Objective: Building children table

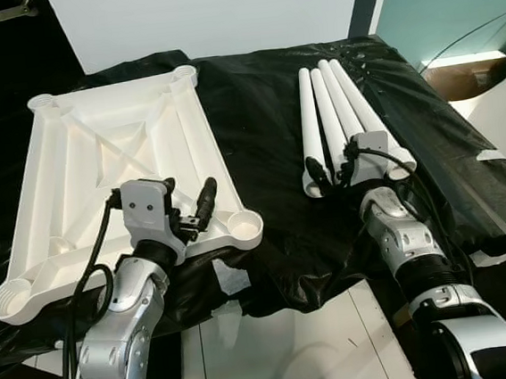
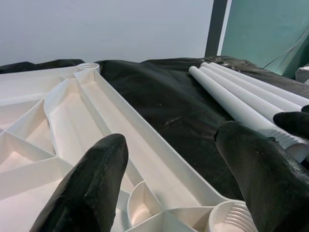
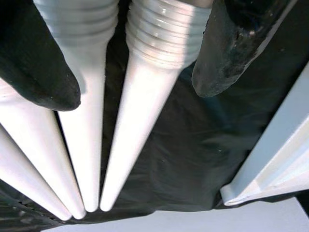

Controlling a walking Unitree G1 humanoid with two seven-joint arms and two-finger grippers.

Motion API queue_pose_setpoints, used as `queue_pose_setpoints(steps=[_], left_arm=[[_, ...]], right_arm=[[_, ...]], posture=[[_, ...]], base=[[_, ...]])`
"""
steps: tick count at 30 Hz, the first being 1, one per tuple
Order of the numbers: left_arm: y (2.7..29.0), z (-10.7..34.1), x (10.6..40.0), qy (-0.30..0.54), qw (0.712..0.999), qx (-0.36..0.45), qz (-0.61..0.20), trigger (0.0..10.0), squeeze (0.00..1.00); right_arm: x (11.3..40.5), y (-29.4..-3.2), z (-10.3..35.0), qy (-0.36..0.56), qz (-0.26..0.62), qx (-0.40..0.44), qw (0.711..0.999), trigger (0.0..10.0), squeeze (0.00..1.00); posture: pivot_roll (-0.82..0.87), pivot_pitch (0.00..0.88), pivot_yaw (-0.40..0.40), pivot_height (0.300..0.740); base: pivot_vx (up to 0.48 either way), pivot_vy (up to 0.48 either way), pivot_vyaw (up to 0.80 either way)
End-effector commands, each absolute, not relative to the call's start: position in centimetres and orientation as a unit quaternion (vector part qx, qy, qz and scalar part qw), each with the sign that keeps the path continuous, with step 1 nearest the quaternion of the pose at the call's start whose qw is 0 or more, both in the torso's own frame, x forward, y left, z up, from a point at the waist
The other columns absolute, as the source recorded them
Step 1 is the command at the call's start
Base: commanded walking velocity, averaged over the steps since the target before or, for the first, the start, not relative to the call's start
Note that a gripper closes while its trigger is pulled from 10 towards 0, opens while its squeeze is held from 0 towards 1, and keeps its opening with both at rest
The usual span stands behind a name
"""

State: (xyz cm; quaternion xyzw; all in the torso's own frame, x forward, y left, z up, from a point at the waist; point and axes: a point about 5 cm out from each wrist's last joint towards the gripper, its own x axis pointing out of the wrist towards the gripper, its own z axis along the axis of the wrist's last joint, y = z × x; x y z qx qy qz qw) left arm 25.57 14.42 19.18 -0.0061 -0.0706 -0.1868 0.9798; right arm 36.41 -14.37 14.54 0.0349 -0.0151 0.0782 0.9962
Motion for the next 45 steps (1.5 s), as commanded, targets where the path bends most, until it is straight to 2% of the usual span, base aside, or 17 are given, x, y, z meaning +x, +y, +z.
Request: queue_pose_setpoints(steps=[1, 3, 4, 6, 7, 8, 9, 10, 11, 27, 35, 45], left_arm=[[14.2, 19.0, 25.1, -0.062, 0.981, -0.004, -0.186, 10.0, 0.0], [14.2, 19.0, 24.9, -0.06, 0.982, -0.005, -0.182, 10.0, 0.0], [14.3, 19.1, 24.8, -0.059, 0.982, -0.007, -0.179, 10.0, 0.0], [14.3, 19.1, 24.7, -0.059, 0.982, -0.008, -0.177, 10.0, 0.0], [14.3, 19.1, 24.7, -0.058, 0.983, -0.009, -0.176, 10.0, 0.0], [14.3, 19.1, 24.5, -0.057, 0.983, -0.01, -0.175, 10.0, 0.0], [14.3, 19.1, 24.5, -0.057, 0.983, -0.01, -0.175, 10.0, 0.0], [14.3, 19.0, 24.5, -0.056, 0.983, -0.01, -0.174, 10.0, 0.0], [14.3, 19.0, 24.4, -0.055, 0.983, -0.011, -0.173, 10.0, 0.0], [14.8, 19.5, 24.2, -0.052, 0.985, -0.007, -0.166, 10.0, 0.0], [14.5, 19.7, 24.4, -0.052, 0.985, -0.006, -0.167, 10.0, 0.0], [14.9, 20.6, 24.5, -0.061, 0.985, 0.001, -0.159, 10.0, 0.0]], right_arm=[[36.0, -14.7, 13.6, -0.007, 0.046, 0.035, 0.998, 10.0, 0.0], [35.8, -14.8, 13.0, -0.005, 0.018, 0.031, 0.999, 10.0, 0.0], [35.7, -14.8, 12.6, 0.003, 0.009, 0.035, 0.999, 9.3, 0.0], [35.6, -14.7, 12.3, 0.009, 0.003, 0.038, 0.999, 9.3, 0.0], [35.4, -14.8, 12.0, 0.012, -0.008, 0.039, 0.999, 4.5, 0.0], [35.3, -15.0, 11.8, 0.012, -0.027, 0.038, 0.999, 4.2, 0.0], [35.3, -15.0, 11.8, 0.012, -0.027, 0.038, 0.999, 4.2, 0.0], [35.2, -15.1, 11.5, 0.016, -0.04, 0.041, 0.998, 5.0, 0.0], [35.2, -14.9, 11.1, 0.028, -0.04, 0.052, 0.997, 10.0, 0.0], [34.6, -15.0, 9.9, 0.059, -0.071, 0.089, 0.992, 10.0, 0.0], [35.1, -15.2, 9.7, 0.077, -0.049, 0.093, 0.991, 10.0, 0.0], [36.1, -15.8, 10.0, 0.143, 0.008, 0.094, 0.985, 10.0, 0.0]], posture=[[0.16, 0.097, -0.018, 0.74], [0.16, 0.105, -0.015, 0.74], [0.17, 0.114, -0.012, 0.74], [0.17, 0.114, -0.012, 0.74], [0.17, 0.115, -0.012, 0.74], [0.18, 0.122, -0.007, 0.74], [0.18, 0.122, -0.007, 0.74], [0.18, 0.122, -0.007, 0.74], [0.18, 0.125, -0.005, 0.74], [0.18, 0.121, 0.019, 0.74], [0.18, 0.117, 0.027, 0.74], [0.19, 0.117, 0.003, 0.74]], base=[[0.0, 0.0, 0.0], [0.0, 0.0, 0.0], [0.0, 0.0, 0.0], [0.0, 0.0, 0.0], [0.0, 0.0, 0.0], [0.0, 0.0, 0.0], [0.0, 0.0, 0.0], [0.0, 0.0, 0.0], [0.0, 0.0, 0.0], [0.0, 0.0, 0.0], [0.0, 0.0, 0.0], [0.0, 0.0, 0.0]])
